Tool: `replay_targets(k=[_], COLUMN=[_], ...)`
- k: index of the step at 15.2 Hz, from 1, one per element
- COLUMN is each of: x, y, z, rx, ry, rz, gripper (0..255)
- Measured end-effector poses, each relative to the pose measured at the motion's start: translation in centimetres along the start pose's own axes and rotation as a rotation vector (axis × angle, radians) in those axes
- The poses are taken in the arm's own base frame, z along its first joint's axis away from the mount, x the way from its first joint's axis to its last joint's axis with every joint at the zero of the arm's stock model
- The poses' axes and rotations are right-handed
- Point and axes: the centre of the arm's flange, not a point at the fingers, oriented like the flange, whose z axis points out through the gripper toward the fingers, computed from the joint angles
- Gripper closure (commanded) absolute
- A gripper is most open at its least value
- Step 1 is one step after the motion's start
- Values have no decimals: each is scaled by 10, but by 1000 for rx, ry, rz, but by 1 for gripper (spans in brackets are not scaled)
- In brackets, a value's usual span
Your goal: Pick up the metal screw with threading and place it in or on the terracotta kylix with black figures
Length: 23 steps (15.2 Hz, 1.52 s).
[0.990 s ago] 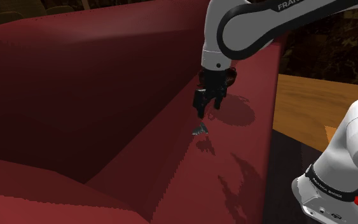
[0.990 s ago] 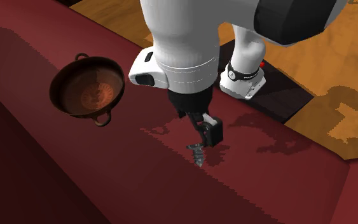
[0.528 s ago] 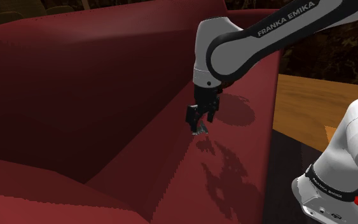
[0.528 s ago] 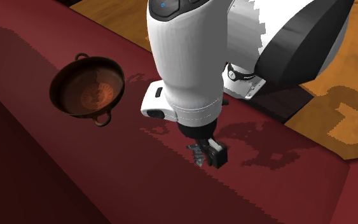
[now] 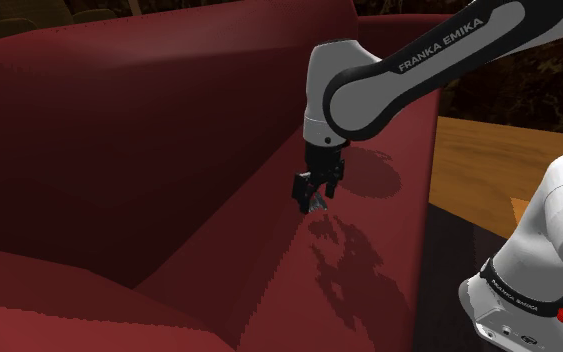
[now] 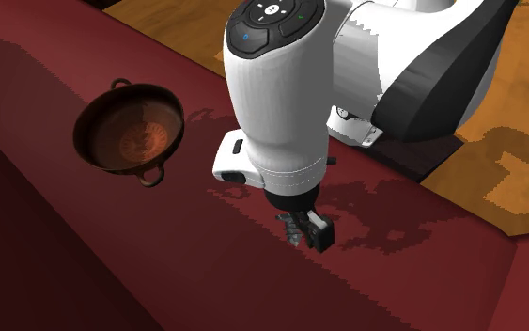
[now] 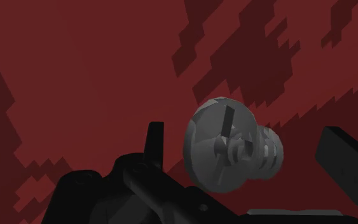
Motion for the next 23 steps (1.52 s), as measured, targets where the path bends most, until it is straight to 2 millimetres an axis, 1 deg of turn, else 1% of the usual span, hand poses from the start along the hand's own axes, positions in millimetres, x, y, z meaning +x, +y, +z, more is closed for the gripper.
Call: replay_targets(k=[2,3,13,14,16,23], x=[0,0,0,0,0,-4], y=[0,0,0,0,-2,-7], z=[0,0,0,-2,-10,-47], rx=[0,0,0,0,0,0], ry=[0,0,0,0,0,1], rz=[0,0,0,0,0,0], gripper=[0,255,255,255,255,255])
